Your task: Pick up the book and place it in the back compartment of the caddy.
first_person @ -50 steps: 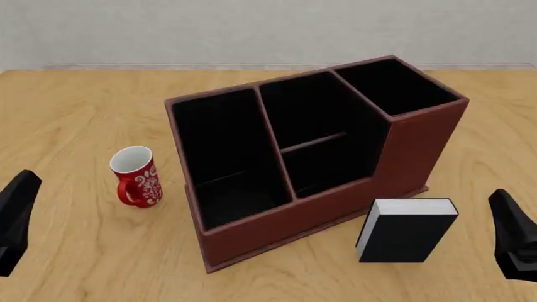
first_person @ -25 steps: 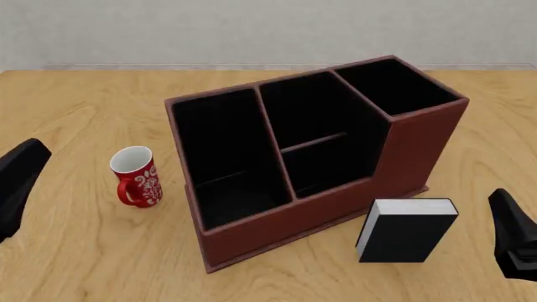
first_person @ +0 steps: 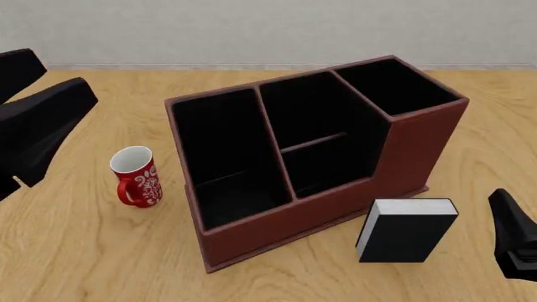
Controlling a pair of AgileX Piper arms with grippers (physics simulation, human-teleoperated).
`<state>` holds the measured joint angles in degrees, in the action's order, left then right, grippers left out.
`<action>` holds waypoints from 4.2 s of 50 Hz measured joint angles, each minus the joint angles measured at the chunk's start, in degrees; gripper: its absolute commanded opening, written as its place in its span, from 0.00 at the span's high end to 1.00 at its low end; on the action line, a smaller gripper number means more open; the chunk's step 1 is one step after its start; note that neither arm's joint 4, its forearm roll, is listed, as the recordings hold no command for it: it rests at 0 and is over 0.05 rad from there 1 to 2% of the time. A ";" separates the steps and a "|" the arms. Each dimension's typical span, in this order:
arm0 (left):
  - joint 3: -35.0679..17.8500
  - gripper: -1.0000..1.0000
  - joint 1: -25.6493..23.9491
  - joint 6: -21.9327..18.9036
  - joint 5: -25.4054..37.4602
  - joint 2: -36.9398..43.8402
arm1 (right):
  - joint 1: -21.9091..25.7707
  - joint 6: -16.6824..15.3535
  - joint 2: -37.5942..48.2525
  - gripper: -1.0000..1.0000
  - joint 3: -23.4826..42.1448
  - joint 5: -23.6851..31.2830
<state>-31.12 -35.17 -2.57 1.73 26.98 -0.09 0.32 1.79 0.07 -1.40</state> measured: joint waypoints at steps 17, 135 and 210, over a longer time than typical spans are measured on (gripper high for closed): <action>-9.47 0.00 -9.62 -0.12 -0.93 12.77 | -0.02 0.06 0.20 0.00 0.00 -0.14; -23.98 0.00 -29.59 3.79 -14.62 60.00 | -0.04 0.04 0.05 0.00 0.00 -0.01; -26.88 0.00 -29.16 4.36 -12.57 68.83 | -0.08 0.04 -0.47 0.00 0.02 0.54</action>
<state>-58.00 -64.33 1.79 -10.84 95.80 -0.16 0.36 1.32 0.09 -0.86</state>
